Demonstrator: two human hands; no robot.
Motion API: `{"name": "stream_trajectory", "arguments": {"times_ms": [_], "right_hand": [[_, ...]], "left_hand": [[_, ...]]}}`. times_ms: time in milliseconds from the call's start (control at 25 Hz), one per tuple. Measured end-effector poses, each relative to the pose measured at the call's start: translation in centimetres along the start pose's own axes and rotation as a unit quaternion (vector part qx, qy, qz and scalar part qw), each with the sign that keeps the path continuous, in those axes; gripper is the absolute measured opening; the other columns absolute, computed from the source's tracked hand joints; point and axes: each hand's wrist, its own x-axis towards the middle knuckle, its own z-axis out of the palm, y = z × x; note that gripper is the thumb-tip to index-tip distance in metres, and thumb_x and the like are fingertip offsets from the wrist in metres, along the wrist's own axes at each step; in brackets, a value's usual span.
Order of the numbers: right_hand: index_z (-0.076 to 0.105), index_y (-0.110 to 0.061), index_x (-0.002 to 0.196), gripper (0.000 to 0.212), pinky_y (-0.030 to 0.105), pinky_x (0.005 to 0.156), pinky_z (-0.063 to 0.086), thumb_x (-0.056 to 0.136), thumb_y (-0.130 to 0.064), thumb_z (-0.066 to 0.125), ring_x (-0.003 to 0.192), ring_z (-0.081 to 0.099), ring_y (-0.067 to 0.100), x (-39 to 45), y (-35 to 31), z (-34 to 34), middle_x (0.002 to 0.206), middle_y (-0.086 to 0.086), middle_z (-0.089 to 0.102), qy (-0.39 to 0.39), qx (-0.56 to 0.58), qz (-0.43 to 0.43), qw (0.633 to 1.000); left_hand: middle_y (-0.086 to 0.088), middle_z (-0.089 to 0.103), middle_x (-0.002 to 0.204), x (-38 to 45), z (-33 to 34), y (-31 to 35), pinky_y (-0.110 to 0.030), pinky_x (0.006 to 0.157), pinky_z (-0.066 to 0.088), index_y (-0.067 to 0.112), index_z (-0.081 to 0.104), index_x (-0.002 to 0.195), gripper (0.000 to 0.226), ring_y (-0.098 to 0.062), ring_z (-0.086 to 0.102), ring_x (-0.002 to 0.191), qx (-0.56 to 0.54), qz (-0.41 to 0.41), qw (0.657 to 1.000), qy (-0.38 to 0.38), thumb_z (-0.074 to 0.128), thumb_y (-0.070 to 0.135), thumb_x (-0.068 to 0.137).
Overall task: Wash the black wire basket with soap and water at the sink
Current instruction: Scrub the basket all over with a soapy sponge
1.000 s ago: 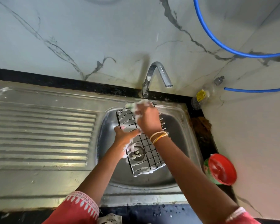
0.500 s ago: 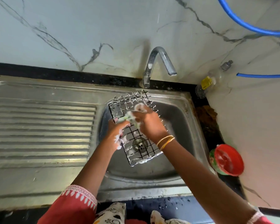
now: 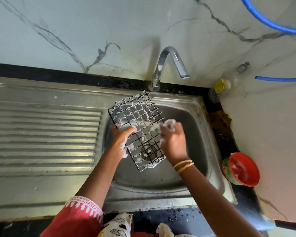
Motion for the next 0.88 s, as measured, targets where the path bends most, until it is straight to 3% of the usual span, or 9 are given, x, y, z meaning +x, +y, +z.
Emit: {"name": "stream_trajectory", "arguments": {"times_ms": [80,160,240,360,400,480,600,760,880], "right_hand": [[0.074,-0.007,0.090,0.039,0.037,0.067,0.050,0.076,-0.010,0.038,0.081,0.052,0.030,3.0,1.2,0.2,0.090,0.014,0.061,0.067,0.027,0.158,0.985],[0.072,0.000,0.095,0.034,0.037,0.072,0.052,0.074,0.009,0.047,0.085,0.055,0.035,4.2,-0.5,0.3,0.096,0.019,0.062,0.083,0.074,0.218,0.969],[0.071,-0.004,0.095,0.042,0.035,0.075,0.047,0.064,0.017,0.051,0.085,0.054,0.033,2.0,-3.4,0.6,0.095,0.017,0.062,0.049,0.086,0.117,0.988],[0.071,-0.015,0.098,0.046,0.029,0.075,0.036,0.062,0.005,0.051,0.084,0.050,0.025,-3.2,-3.6,1.0,0.096,0.007,0.062,-0.013,0.022,-0.055,0.998],[0.071,-0.016,0.096,0.043,0.031,0.075,0.038,0.064,0.000,0.048,0.083,0.052,0.026,-3.2,-2.3,0.8,0.095,0.007,0.062,-0.003,0.008,-0.056,0.998],[0.072,-0.011,0.089,0.034,0.037,0.072,0.048,0.070,-0.008,0.044,0.077,0.054,0.031,-1.0,0.1,0.7,0.089,0.011,0.061,0.050,0.004,0.052,0.997],[0.072,-0.005,0.090,0.040,0.041,0.069,0.053,0.066,-0.001,0.040,0.076,0.056,0.032,3.6,-1.2,0.9,0.086,0.014,0.061,0.098,0.065,0.191,0.975],[0.070,-0.009,0.099,0.051,0.036,0.074,0.051,0.064,0.004,0.035,0.084,0.056,0.029,1.0,-7.6,1.3,0.094,0.013,0.063,0.016,0.036,0.034,0.999],[0.071,-0.019,0.101,0.053,0.031,0.073,0.043,0.062,-0.009,0.037,0.084,0.053,0.028,-2.2,-3.2,0.4,0.096,0.009,0.061,-0.014,-0.013,-0.027,0.999]], "left_hand": [[-0.003,0.061,0.086,-0.1,0.3,0.0,-0.032,0.061,0.051,0.015,0.062,0.110,0.079,-0.017,0.056,0.073,0.023,0.012,1.000,-0.013,0.081,0.037,0.037],[0.000,0.058,0.084,-0.8,0.6,0.2,-0.028,0.055,0.050,0.018,0.062,0.109,0.077,-0.015,0.055,0.071,0.003,-0.004,1.000,0.007,0.080,0.040,0.038],[0.000,0.053,0.078,-0.9,0.7,0.0,-0.024,0.051,0.048,0.014,0.060,0.113,0.078,-0.014,0.051,0.063,-0.057,-0.026,0.998,0.021,0.079,0.040,0.042],[-0.001,0.055,0.081,-0.8,0.0,0.0,-0.023,0.047,0.046,0.011,0.060,0.112,0.076,-0.015,0.054,0.062,-0.059,-0.017,0.997,0.049,0.079,0.041,0.045],[-0.001,0.055,0.081,-0.8,-0.3,-0.1,-0.021,0.047,0.043,0.011,0.061,0.111,0.075,-0.015,0.053,0.061,-0.047,-0.016,0.998,0.048,0.077,0.042,0.044],[0.000,0.054,0.076,-0.8,-0.3,0.0,-0.021,0.048,0.041,0.007,0.064,0.102,0.067,-0.014,0.049,0.056,-0.031,-0.028,0.998,0.036,0.076,0.041,0.046],[-0.003,0.058,0.083,-1.5,0.8,0.3,-0.027,0.056,0.048,0.008,0.060,0.096,0.078,-0.018,0.054,0.064,-0.005,-0.041,0.999,0.035,0.074,0.053,0.034],[-0.003,0.056,0.079,-0.6,1.0,-1.1,-0.025,0.052,0.044,0.009,0.064,0.105,0.104,-0.017,0.052,0.058,-0.106,-0.032,0.994,0.008,0.085,0.059,0.017],[-0.006,0.054,0.078,0.3,-0.3,-1.1,-0.026,0.046,0.044,0.012,0.061,0.107,0.091,-0.020,0.054,0.054,-0.114,-0.058,0.991,0.028,0.081,0.052,0.028]]}}
